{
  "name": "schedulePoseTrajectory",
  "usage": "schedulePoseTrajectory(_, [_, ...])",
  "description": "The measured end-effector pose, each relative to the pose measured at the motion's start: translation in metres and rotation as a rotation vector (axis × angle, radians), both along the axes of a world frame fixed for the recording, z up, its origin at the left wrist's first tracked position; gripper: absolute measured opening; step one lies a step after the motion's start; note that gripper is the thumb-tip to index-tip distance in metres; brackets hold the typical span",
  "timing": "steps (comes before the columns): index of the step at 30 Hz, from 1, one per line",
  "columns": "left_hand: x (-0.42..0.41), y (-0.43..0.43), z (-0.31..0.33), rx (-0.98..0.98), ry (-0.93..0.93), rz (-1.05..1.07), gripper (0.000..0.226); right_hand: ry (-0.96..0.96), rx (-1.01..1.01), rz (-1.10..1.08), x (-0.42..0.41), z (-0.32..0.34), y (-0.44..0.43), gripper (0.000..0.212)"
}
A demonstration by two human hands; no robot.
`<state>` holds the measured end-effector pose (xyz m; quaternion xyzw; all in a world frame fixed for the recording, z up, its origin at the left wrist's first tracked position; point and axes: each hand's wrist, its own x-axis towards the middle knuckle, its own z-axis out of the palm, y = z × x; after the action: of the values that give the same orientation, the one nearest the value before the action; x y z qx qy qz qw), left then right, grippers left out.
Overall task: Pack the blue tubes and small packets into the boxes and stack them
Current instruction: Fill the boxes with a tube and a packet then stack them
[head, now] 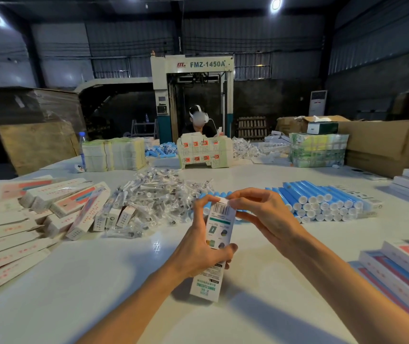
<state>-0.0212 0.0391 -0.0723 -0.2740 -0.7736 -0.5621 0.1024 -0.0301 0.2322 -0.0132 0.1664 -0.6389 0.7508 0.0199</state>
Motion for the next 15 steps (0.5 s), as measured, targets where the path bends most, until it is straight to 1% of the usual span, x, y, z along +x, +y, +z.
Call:
schedulePoseTrajectory(3, [0.001, -0.001, 0.000, -0.022, 0.005, -0.006, 0.094, -0.021, 0.073, -0.009, -0.001, 0.007, 0.004, 0.005])
schedulePoseTrajectory(8, [-0.002, 0.001, -0.001, -0.068, 0.059, 0.038, 0.091, 0.097, 0.251, -0.014, -0.003, 0.011, 0.011, 0.005])
schedulePoseTrajectory(12, [-0.006, 0.001, 0.000, -0.097, 0.110, 0.079, 0.091, 0.223, 0.356, -0.032, -0.007, 0.007, 0.012, 0.009])
schedulePoseTrajectory(15, [-0.007, -0.001, -0.001, -0.058, 0.143, 0.105, 0.090, 0.390, 0.428, -0.097, -0.005, -0.005, 0.005, 0.014])
